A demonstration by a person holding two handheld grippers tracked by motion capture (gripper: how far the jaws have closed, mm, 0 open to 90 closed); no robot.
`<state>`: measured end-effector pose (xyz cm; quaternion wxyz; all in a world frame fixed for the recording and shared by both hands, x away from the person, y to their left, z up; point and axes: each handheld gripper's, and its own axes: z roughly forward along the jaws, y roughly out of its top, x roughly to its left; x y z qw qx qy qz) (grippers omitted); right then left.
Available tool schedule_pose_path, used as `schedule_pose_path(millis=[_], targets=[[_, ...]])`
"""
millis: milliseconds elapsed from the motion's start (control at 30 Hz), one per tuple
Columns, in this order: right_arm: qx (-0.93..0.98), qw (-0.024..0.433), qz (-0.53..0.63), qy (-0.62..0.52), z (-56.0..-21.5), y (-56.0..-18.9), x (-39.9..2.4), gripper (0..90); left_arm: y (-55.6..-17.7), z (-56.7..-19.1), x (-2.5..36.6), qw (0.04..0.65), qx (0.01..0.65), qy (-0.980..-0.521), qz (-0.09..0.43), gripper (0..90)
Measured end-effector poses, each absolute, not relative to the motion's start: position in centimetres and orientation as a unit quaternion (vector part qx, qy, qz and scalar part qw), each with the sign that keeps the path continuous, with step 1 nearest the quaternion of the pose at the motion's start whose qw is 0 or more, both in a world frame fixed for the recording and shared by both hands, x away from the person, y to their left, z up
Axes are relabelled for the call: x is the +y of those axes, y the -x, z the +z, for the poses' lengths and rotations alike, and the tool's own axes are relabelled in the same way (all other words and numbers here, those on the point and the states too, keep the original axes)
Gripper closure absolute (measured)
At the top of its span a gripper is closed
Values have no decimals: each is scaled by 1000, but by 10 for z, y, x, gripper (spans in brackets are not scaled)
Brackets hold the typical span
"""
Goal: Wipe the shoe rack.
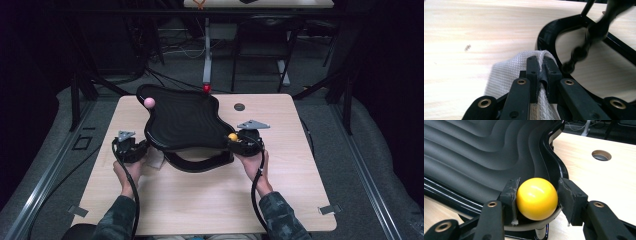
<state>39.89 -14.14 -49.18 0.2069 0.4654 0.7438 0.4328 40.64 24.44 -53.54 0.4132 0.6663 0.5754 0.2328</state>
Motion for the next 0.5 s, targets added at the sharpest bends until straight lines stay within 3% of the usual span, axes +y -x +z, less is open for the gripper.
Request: schedule_pose_path(millis=[167,500], targets=[[752,215,432,-449,-492,-399,-139,589,-409,-523,251,397,566,-685,231,838],[758,210,435,-438,-492,-400,-141,597,-397,-502,264,361,517,-741,232,828]])
